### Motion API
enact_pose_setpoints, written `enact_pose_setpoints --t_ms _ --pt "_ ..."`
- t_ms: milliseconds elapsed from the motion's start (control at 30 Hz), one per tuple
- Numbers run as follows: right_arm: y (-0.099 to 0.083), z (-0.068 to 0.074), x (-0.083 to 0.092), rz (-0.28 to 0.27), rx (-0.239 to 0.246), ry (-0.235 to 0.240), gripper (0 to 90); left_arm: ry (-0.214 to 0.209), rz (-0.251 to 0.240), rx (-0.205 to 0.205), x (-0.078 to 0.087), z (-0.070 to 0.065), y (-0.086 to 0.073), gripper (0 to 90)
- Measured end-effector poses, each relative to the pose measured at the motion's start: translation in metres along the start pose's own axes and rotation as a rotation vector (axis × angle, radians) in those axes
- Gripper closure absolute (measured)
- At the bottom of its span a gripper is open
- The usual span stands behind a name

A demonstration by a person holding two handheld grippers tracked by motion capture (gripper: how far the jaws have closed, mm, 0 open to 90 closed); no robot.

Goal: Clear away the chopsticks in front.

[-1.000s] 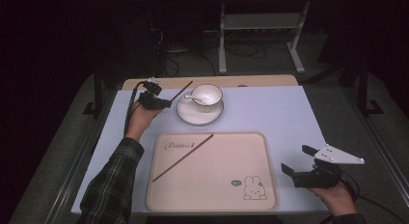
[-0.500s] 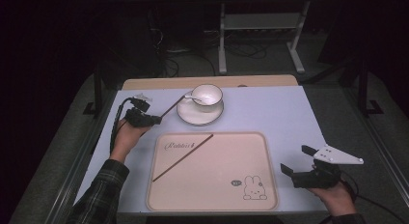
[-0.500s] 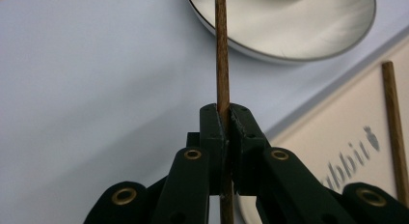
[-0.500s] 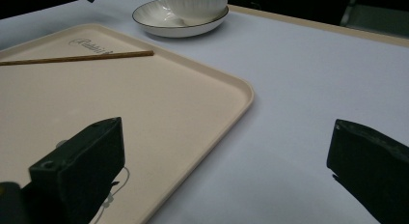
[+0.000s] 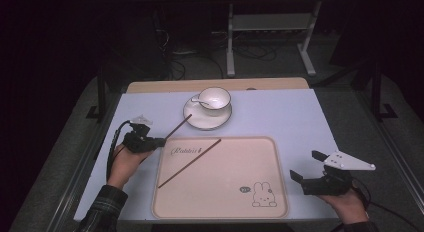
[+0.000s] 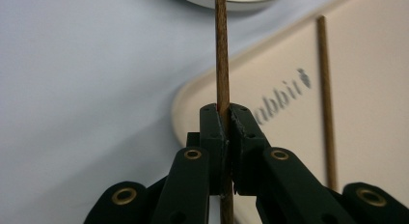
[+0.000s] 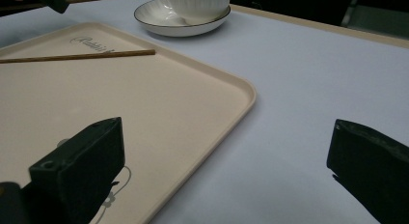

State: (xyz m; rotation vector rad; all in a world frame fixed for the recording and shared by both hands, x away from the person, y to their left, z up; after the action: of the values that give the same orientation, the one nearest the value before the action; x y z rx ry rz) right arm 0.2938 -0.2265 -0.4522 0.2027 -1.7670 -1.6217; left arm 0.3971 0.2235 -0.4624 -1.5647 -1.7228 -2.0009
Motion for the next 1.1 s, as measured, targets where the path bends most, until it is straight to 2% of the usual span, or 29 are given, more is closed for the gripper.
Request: enact_pose_setpoints --t_ms 33,167,233,267,333,367,467,500,533,567,733,1000,1100 --pt "0.0 0.0 0.0 0.0 0.001 0.001 0.0 -0.014 0.004 -0.009 0.0 -0.01 -0.003 84.6" --pt "0.0 0.001 0.0 -0.001 -0.002 0.001 0.0 -0.026 0.005 -0.031 -0.001 -0.029 -0.007 84.6" --pt "0.001 0.002 0.0 -0.001 0.0 0.002 0.0 -0.028 0.01 -0.036 -0.002 -0.033 -0.008 84.6" --pt "0.001 0.002 -0.001 -0.001 0.0 0.002 0.0 -0.039 0.013 -0.038 -0.003 -0.042 -0.01 84.6" --pt "0.001 0.002 -0.001 0.0 0.0 0.003 0.0 -0.053 0.02 -0.051 -0.005 -0.051 -0.011 84.6" --pt "0.0 0.002 -0.001 0.001 0.001 0.003 0.0 -0.053 0.02 -0.051 -0.005 -0.051 -0.011 84.6" --pt "0.001 0.002 -0.001 0.001 0.002 0.002 0.0 -0.078 0.036 -0.068 -0.01 -0.065 -0.013 84.6" --pt "0.001 0.002 -0.001 0.001 0.002 0.001 0.0 -0.088 0.055 -0.084 -0.015 -0.074 -0.015 84.6" --pt "0.001 0.002 -0.001 0.001 0.002 0.001 0.0 -0.088 0.055 -0.084 -0.015 -0.074 -0.015 84.6" --pt "0.0 0.002 -0.001 0.002 0.002 0.001 0.0 -0.102 0.071 -0.099 -0.02 -0.082 -0.018 84.6" --pt "0.0 0.002 -0.001 0.003 0.003 0.002 0.0 -0.108 0.103 -0.128 -0.032 -0.093 -0.022 84.5" --pt "0.0 0.001 -0.001 0.005 0.006 0.001 0.0 -0.102 0.123 -0.142 -0.043 -0.097 -0.028 84.2" --pt "0.0 0.001 -0.001 0.005 0.007 0.002 0.0 -0.104 0.122 -0.134 -0.043 -0.096 -0.027 84.1"
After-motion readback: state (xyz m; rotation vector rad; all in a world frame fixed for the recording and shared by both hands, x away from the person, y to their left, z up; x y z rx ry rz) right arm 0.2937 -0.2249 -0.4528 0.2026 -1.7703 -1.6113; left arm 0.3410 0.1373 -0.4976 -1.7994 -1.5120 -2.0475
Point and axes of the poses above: each handheld gripper's, and its own axes: x roughly backward along the jaws, y roughly out of its top, z roughly to its left, the point moved 8 cm from there along -x, roughly forward along the jaws, and after that the axes turned 3 degrees about -z, right-handed, at the moved point
